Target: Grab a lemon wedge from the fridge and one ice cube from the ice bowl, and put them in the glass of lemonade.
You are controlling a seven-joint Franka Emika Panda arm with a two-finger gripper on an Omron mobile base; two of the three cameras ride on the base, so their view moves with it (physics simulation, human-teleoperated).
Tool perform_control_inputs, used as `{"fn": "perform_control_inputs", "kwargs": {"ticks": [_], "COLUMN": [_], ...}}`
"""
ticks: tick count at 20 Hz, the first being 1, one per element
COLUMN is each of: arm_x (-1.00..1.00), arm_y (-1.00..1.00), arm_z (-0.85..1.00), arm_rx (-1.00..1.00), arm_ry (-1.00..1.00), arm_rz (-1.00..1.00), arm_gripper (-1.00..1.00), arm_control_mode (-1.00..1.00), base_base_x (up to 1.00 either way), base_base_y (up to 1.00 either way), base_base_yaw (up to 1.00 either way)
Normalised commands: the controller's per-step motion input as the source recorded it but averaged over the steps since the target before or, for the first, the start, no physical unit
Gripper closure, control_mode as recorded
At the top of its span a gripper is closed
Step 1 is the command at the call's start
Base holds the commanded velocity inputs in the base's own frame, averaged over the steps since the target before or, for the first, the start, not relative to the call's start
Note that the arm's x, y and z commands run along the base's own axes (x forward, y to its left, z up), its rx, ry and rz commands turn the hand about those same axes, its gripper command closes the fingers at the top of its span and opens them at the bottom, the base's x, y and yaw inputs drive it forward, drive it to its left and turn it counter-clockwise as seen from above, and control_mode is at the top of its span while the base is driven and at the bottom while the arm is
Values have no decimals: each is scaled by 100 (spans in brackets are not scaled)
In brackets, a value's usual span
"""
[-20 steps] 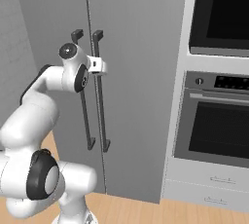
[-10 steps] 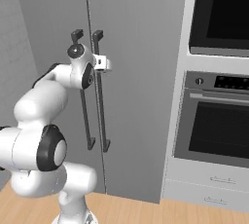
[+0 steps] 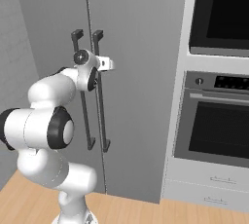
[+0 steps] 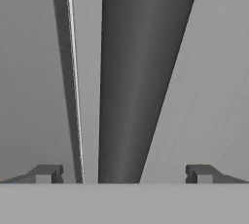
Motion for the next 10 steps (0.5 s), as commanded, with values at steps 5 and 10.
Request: {"fn": "perform_control_inputs", "kwargs": {"ticks": [5,10], "arm_x": [72,23], "arm_y": [0,0], "arm_z": [-14,-2], "arm_rx": [0,0], "arm_ry": [-1,0], "arm_rz": [0,0], "arm_gripper": [-100,100], "arm_control_mode": [-100,-100], "base_base_x": [0,0], "base_base_y": [0,0], "base_base_yaw": [0,0]}}
